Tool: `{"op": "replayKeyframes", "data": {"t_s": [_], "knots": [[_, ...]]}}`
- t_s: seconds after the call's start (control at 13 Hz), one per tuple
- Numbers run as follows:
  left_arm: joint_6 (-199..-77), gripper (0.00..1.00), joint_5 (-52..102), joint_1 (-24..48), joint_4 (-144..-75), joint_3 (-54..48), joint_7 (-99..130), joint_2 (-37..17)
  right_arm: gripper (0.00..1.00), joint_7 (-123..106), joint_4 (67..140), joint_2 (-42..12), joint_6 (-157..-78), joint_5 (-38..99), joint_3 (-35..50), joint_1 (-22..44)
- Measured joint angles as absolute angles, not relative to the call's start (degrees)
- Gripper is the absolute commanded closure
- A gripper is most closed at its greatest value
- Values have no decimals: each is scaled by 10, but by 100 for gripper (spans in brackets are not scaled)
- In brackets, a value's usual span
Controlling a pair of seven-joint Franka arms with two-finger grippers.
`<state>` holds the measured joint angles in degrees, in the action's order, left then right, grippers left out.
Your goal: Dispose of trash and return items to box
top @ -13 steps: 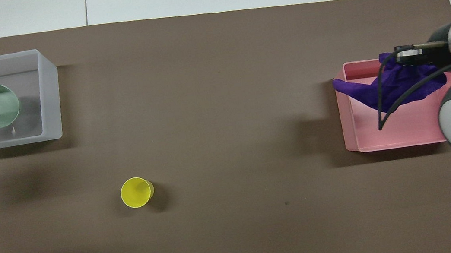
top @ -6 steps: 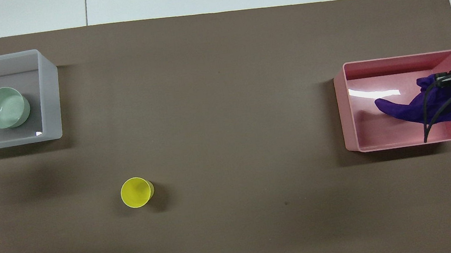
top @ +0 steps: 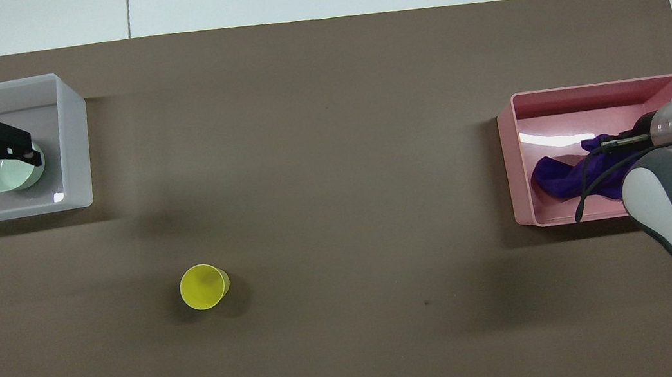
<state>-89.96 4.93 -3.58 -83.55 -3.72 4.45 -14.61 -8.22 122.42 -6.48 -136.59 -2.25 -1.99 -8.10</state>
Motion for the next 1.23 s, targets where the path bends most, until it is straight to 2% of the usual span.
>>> {"op": "replayKeyframes", "data": {"t_s": [0.23, 0.46, 0.62, 0.77, 0.85, 0.92, 1.0, 1.08, 1.15, 1.23], "knots": [[-904, 0, 54, 30, -994, -40, 63, -45, 0, -46, 1223, -67, -1369, -22, -18, -79], [-1036, 0, 97, 76, -1174, -40, 68, 44, 0, -36, 1209, -58, -1351, -22, -11, -78], [-1117, 0, 103, 108, -1260, -40, 68, 62, 0, -4, 1177, -41, -1294, -22, -5, -66], [-1155, 0, 104, 130, -1305, -40, 68, 53, 0, 47, 1143, -21, -1231, -23, -2, -34], [-1163, 8, 104, 135, -1312, -40, 68, 46, 0, 71, 1133, -14, -1212, -23, -2, -16], [-1169, 46, 104, 138, -1313, -40, 68, 39, 0, 91, 1128, -7, -1200, -23, -1, 0], [-1174, 71, 104, 139, -1312, -39, 68, 30, 0, 103, 1122, 2, -1182, -23, 0, 14], [-1178, 88, 104, 139, -1312, -39, 68, 21, 0, 107, 1111, 12, -1155, -23, 0, 20], [-1183, 100, 104, 139, -1312, -39, 68, 11, 0, 107, 1092, 21, -1120, -23, 0, 20], [-1187, 100, 104, 139, -1312, -39, 67, -2, 0, 107, 1063, 29, -1080, -23, -1, 19]]}}
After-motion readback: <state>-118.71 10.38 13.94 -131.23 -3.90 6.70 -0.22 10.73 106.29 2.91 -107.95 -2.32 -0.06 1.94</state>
